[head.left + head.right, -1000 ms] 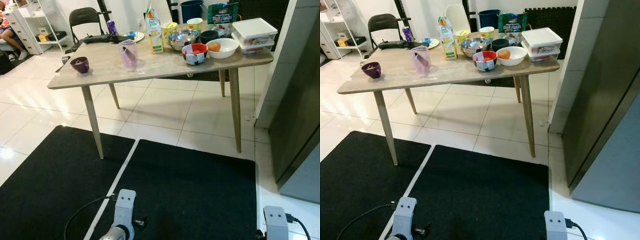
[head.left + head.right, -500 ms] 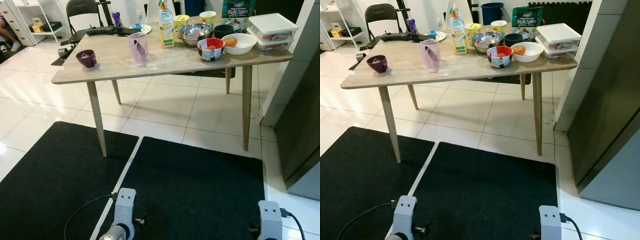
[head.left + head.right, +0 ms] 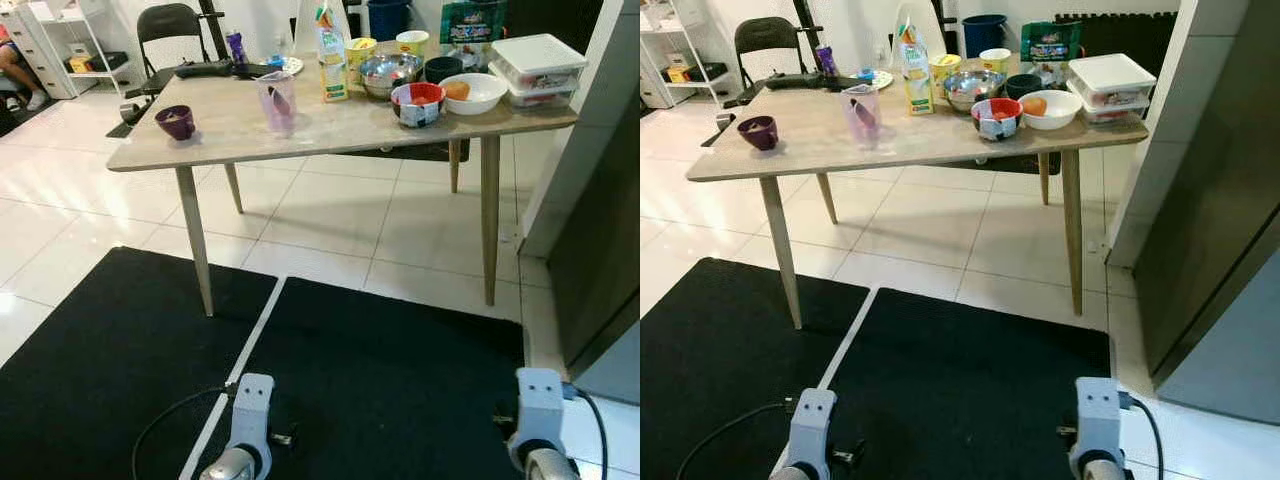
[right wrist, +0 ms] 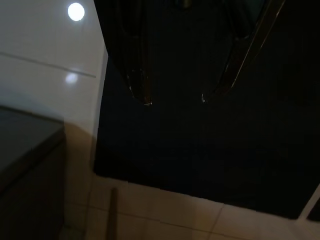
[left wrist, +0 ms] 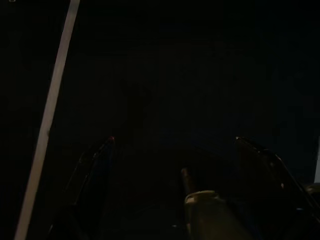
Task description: Restocking fridge
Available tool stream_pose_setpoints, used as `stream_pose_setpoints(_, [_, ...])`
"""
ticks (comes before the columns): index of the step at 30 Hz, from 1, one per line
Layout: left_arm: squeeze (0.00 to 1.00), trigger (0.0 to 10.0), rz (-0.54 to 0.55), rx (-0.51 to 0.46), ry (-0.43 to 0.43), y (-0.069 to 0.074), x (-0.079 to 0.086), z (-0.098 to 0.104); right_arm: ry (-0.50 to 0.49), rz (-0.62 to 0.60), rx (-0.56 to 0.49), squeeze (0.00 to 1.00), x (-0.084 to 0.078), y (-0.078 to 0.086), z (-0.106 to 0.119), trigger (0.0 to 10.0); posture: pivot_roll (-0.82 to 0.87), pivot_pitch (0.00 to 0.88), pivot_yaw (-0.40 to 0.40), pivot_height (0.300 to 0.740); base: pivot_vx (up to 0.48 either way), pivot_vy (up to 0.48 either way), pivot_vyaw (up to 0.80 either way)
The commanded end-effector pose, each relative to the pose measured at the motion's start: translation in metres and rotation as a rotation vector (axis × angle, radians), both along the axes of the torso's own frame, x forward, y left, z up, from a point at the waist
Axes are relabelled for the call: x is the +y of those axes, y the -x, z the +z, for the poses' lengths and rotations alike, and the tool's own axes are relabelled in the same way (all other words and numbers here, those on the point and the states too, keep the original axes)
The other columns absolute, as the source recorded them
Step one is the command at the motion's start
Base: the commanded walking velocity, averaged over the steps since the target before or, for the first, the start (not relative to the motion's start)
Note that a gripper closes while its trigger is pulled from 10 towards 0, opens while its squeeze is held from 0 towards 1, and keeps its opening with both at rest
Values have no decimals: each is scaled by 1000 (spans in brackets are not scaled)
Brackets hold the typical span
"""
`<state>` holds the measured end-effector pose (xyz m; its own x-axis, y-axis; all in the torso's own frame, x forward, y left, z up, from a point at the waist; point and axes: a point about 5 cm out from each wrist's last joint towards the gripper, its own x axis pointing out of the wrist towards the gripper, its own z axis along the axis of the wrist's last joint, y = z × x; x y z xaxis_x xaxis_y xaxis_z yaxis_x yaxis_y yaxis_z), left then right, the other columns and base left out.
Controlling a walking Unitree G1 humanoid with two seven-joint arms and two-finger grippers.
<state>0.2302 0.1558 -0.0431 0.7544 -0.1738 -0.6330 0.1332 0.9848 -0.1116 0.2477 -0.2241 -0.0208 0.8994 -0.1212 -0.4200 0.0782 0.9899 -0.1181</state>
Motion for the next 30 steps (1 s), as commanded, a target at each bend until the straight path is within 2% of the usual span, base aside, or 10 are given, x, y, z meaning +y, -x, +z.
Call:
stream_pose_setpoints(1, [0, 10000, 28, 11, 11, 3, -1, -3, 10, 6, 48, 0, 0, 6, -7, 10000, 1, 89, 44, 740, 0, 0, 0])
stream_pose_setpoints(7, [0, 10000, 10, -1, 15, 4, -15, -4, 48, 31, 73, 0, -5, 4, -5, 10000, -13, 84, 13, 740, 0, 0, 0])
stream_pose_setpoints(15, [0, 10000, 18, -3, 23, 5, -15, -4, 50, 31, 73, 0, -6, 4, -5, 10000, -15, 86, 19, 740, 0, 0, 0])
stream_pose_setpoints(26, [0, 10000, 62, -30, 50, 3, -12, -1, 5, 46, 132, 0, -2, 13, -15, 10000, -22, 79, 33, 740, 0, 0, 0])
stream_pose_setpoints(30, [0, 10000, 64, -40, 61, 2, -15, 0, 0, 53, 145, 0, -2, 16, -17, 10000, -30, 73, 36, 740, 321, 0, 0])
